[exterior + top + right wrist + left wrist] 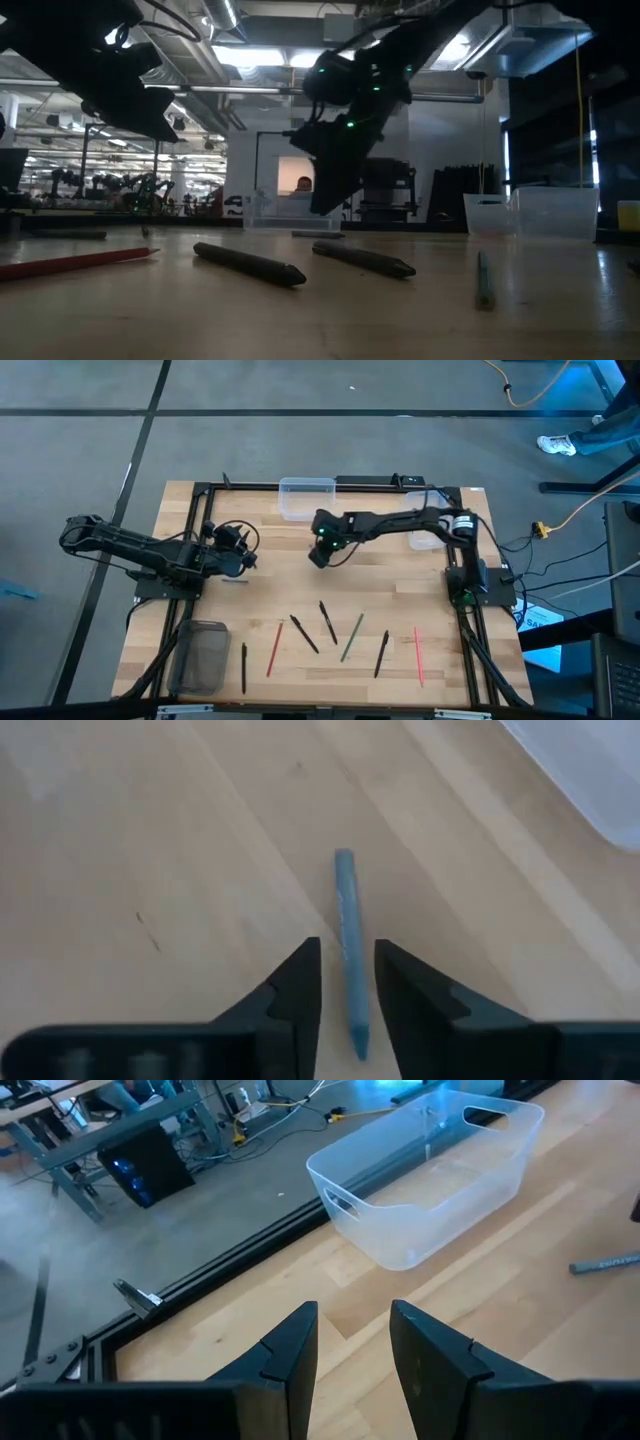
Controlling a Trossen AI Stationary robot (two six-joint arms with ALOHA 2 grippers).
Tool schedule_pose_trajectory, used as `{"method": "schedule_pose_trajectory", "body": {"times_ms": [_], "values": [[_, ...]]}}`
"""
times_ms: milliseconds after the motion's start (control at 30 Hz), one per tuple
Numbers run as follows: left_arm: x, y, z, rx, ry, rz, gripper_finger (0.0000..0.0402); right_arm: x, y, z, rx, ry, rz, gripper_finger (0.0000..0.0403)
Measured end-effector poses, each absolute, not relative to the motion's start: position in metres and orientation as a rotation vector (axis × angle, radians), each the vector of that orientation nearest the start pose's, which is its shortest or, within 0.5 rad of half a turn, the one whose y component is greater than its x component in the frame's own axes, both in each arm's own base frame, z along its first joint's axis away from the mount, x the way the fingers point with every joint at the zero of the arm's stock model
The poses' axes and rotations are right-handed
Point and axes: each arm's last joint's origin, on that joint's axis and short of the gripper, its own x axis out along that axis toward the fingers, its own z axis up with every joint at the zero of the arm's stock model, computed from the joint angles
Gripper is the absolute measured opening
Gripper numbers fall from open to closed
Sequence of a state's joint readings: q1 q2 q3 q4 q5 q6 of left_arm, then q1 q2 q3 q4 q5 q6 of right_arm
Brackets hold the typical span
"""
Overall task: Sort crayons/erasers/pens/pencils in bins
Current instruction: Put the top gray crayon into the right transparent bin
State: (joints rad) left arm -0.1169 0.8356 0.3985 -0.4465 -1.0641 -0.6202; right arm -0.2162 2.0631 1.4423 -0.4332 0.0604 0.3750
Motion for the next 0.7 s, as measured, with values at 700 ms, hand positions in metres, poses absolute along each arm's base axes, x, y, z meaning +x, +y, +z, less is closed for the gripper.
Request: {"method": "schedule_pose_trajectory", "body": {"times_ms": [700], "values": [[0.142, 0.009, 0.181, -0.027, 0.472, 1.059, 0.012, 0.433, -0.094, 0.124, 0.316, 1.167, -0.424, 0.0033]]}}
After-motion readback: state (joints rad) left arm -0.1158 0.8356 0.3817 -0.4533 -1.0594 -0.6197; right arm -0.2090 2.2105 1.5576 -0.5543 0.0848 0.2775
